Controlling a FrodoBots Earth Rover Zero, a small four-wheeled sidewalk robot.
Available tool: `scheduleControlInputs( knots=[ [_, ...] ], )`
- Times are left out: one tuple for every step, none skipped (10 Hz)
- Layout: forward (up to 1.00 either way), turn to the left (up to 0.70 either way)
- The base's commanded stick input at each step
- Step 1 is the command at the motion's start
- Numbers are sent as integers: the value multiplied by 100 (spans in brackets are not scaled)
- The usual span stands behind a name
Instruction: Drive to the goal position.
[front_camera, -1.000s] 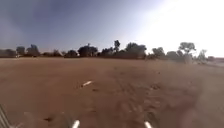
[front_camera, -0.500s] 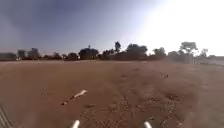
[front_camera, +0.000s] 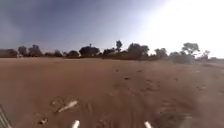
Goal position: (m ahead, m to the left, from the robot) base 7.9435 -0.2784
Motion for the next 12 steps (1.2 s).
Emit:
scheduleControlInputs(
  knots=[
    [100,12],
    [100,35],
    [100,40],
    [100,40],
    [100,19],
    [100,7],
    [100,0],
    [100,0],
    [100,0],
    [100,0],
    [100,0],
    [100,0]
  ],
)
